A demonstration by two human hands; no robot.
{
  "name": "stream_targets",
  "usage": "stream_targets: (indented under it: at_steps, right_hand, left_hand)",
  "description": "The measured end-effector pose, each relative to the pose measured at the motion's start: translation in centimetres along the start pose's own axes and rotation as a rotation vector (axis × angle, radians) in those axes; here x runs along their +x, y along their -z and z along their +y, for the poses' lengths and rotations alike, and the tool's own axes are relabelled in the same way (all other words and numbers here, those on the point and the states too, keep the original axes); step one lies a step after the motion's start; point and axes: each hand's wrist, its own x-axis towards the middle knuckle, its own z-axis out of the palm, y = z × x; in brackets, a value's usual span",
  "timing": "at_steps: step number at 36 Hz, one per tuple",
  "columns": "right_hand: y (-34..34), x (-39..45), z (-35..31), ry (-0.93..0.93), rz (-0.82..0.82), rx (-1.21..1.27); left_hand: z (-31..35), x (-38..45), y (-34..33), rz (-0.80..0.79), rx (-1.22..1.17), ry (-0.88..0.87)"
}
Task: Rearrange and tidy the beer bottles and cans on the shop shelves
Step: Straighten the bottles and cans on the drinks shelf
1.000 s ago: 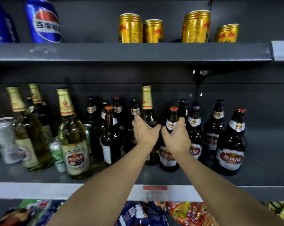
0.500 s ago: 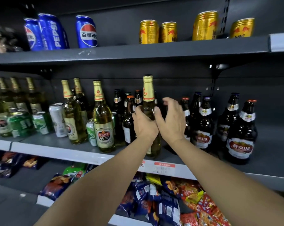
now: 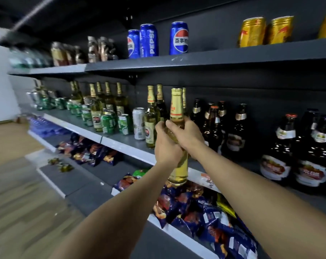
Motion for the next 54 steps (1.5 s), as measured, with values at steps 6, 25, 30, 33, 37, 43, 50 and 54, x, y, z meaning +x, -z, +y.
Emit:
stream_targets:
  at_steps: [6,25,30,33,37,43,50,54]
  right_hand:
    - [-7.4,0.3,-4.9,0.064,-0.035,-0.009]
    - [-38.5,-0.2,-14.7,0.154,-0.370,-0.187]
    - [-44.4,1.2,-16.9,0.177,-0.360,-0.278]
    - [-47.9,2.5,-17.4,0.207,-0.340,-0.294]
    - [-52.3,5.3,-18.0,0.239,-0.352,-0.259]
    - [-58.9,11.9,-19.7,0.325,-0.337,-0.261]
    - [-65.9,21.5,-22.8,0.336,-0.317,-0.183]
    - [-69.5,26.0,-24.3,0.338,-0.291,-0.176]
  left_hand:
    - [-5.3,2.4,7.6,-0.118,0.058,0.119]
    - [-26.1,10.9,31.1,0.186,0.168,0.370]
    - [-30.1,14.0,34.7,0.211,0.131,0.412]
    - [-32.7,16.4,36.5,0.207,0.131,0.413]
    - [-36.6,20.5,38.7,0.216,0.143,0.407]
    - [-40.6,28.5,41.0,0.269,0.141,0.363]
    - [-44.1,40.1,43.7,0.276,0.190,0.322]
    - [-46.7,46.0,45.1,0.313,0.232,0.318]
